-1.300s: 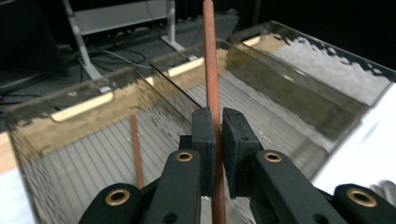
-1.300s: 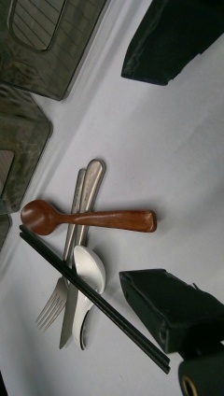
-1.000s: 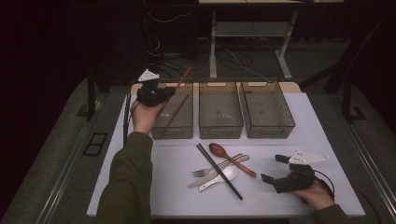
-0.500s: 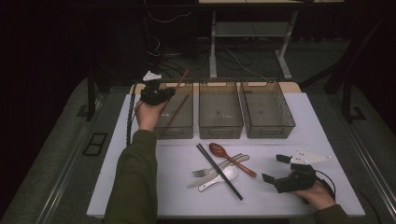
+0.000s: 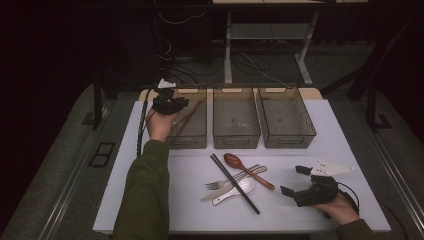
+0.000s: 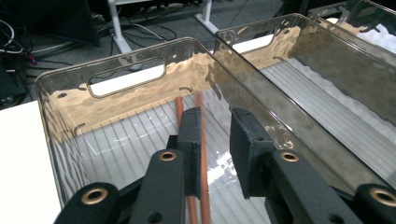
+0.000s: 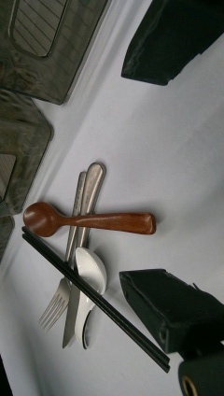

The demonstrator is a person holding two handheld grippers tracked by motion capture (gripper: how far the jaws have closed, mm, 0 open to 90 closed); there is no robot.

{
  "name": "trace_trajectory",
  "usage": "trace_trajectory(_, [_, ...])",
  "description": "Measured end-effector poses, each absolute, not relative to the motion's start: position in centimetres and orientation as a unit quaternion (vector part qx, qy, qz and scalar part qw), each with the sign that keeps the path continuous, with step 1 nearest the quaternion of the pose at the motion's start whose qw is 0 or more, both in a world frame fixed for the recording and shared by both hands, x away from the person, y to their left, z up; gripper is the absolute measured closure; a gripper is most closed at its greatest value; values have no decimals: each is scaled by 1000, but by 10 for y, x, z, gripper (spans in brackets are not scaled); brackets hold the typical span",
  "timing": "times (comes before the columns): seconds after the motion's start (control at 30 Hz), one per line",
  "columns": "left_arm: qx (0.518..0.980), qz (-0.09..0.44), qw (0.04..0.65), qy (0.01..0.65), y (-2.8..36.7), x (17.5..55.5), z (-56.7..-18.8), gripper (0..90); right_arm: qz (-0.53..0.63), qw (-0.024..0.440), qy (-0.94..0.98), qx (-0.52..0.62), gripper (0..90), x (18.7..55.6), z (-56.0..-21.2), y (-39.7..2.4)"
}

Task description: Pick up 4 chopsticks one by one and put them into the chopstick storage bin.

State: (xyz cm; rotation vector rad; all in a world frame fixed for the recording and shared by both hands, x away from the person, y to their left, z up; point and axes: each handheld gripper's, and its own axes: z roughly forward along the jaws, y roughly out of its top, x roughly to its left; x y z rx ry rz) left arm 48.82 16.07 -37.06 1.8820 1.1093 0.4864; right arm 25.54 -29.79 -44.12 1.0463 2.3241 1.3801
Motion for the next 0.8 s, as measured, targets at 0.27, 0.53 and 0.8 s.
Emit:
trace_trajectory(0.27, [765,186,433,439,159,485,-367,642,473,122,796,358,32,255,-441,-298])
trace_trajectory(0.53, [765,181,445,429,159,473,-356,574,473,122,796,359,32,255,-441,-298])
trace_trajectory(0.8, [770,167,451,419,161,454,-347,466,472,123,797,356,32,255,-441,-297])
